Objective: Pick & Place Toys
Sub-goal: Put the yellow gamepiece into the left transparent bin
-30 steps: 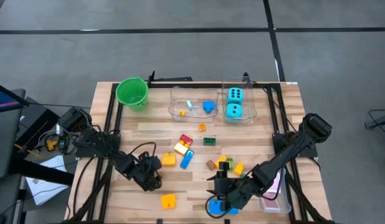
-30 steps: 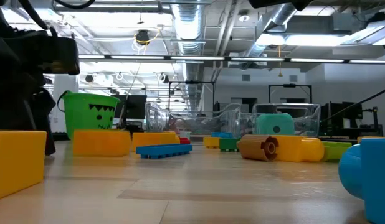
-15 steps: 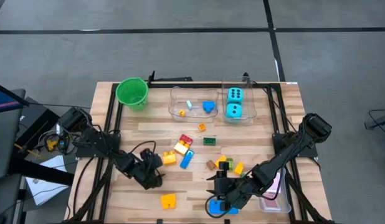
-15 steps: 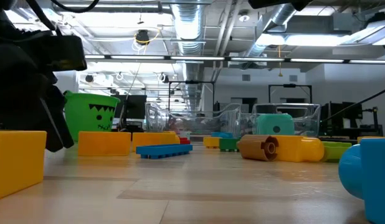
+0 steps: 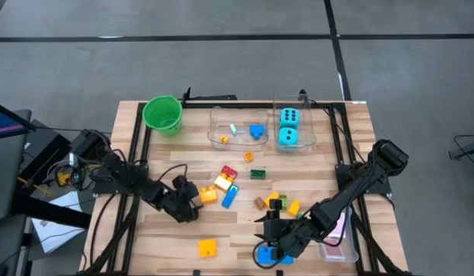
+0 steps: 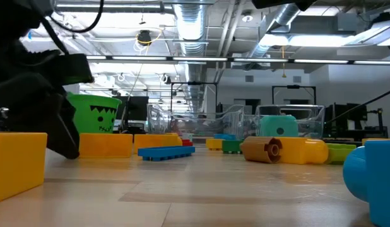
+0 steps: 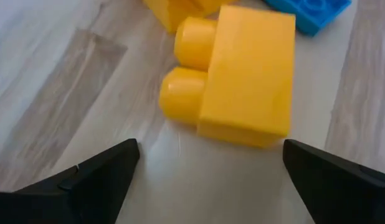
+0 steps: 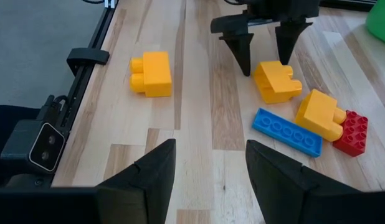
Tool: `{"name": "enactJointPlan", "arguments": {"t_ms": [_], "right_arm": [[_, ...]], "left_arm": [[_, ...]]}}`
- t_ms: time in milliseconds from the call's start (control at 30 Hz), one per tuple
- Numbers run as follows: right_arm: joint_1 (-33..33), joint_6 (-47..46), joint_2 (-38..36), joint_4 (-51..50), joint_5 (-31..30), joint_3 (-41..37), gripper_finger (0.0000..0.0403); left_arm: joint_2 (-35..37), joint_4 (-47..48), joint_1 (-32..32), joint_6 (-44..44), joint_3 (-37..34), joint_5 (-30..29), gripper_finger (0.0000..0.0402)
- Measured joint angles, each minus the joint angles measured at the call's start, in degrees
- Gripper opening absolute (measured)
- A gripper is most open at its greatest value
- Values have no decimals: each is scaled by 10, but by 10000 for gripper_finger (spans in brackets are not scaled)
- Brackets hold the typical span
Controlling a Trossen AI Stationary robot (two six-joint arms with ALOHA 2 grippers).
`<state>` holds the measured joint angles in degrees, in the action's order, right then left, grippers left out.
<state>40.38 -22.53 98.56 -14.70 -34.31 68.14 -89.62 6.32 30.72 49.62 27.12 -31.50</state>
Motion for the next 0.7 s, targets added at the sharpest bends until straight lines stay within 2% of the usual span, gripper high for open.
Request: {"name": "enactJointPlan", "arguments": {"t_ms": [300, 700], "right_arm": [[0, 0, 0, 0, 0, 0, 186], [0, 0, 0, 0, 5, 0, 186]], "left_arm": [[16, -124, -1, -42, -79, -41, 398], [23, -297, -53, -154, -133, -25, 397]]}}
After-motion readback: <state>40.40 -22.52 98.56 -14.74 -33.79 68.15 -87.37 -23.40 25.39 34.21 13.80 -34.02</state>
